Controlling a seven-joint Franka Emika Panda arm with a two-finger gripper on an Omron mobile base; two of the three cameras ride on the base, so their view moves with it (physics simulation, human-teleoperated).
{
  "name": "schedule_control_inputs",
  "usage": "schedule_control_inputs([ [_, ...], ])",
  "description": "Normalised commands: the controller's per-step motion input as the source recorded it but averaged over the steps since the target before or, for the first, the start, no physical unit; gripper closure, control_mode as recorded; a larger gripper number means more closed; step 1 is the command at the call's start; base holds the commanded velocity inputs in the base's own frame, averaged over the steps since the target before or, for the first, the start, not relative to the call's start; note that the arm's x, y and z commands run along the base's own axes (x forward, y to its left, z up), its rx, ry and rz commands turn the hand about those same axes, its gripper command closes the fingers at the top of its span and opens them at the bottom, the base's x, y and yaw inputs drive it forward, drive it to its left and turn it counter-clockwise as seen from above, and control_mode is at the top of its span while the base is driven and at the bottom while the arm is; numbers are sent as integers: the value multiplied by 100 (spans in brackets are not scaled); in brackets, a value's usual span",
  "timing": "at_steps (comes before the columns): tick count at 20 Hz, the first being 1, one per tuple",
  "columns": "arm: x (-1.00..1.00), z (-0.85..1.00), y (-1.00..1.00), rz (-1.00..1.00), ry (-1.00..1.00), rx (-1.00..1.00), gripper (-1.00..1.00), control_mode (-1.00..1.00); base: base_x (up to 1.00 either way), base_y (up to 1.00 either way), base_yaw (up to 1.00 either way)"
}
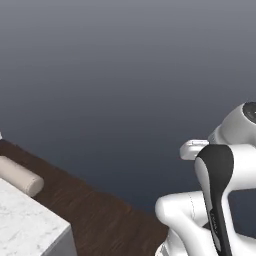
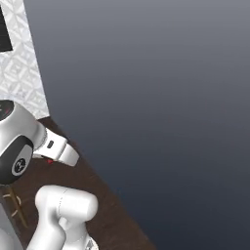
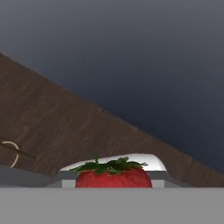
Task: Take the strawberry from the fridge and place it on top of the pancake, located on the dining counter.
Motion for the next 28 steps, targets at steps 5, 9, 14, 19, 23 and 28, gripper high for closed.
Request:
schedule_control_inputs([
  [5, 0, 0, 0, 0, 0, 0, 100, 100, 100, 0, 61],
  [9, 0, 0, 0, 0, 0, 0, 100, 100, 100, 0, 60],
  [14, 0, 0, 0, 0, 0, 0, 100, 100, 100, -16, 54],
  [19, 0, 0, 0, 0, 0, 0, 100, 100, 100, -43, 42],
  [23, 0, 0, 0, 0, 0, 0, 100, 100, 100, -31, 44],
  [28, 0, 0, 0, 0, 0, 0, 100, 100, 100, -33, 44],
])
